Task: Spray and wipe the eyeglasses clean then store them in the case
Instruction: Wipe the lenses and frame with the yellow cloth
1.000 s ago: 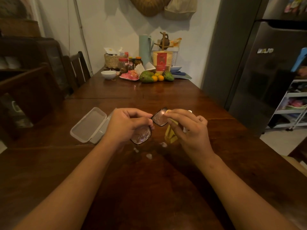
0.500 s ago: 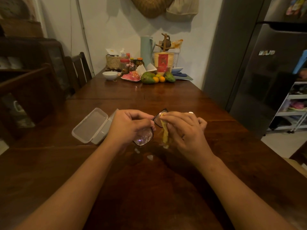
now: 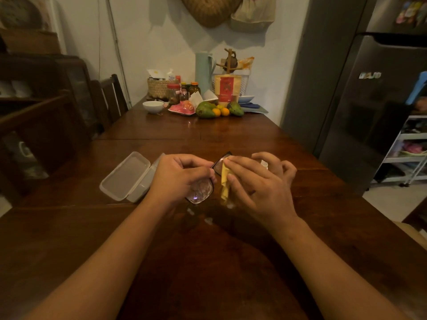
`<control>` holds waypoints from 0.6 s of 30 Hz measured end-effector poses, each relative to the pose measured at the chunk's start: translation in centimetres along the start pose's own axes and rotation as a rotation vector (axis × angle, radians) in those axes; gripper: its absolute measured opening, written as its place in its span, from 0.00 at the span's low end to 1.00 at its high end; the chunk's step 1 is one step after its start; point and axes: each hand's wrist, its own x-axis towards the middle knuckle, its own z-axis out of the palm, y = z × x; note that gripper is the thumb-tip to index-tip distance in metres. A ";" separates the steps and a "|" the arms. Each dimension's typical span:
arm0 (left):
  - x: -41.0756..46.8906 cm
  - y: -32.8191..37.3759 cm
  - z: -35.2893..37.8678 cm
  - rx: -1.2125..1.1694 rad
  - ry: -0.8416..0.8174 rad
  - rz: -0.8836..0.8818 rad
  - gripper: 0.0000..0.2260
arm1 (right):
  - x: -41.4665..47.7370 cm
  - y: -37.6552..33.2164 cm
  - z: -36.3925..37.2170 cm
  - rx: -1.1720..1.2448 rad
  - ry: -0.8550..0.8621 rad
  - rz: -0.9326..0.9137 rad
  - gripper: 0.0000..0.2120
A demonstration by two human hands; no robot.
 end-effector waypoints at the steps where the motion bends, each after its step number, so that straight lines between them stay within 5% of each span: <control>1: 0.0 0.0 0.1 -0.002 0.009 -0.001 0.04 | 0.1 -0.2 0.0 -0.021 -0.001 0.000 0.19; 18: -0.2 0.1 0.2 -0.008 0.000 0.011 0.04 | -0.1 0.0 0.6 0.106 0.081 -0.092 0.16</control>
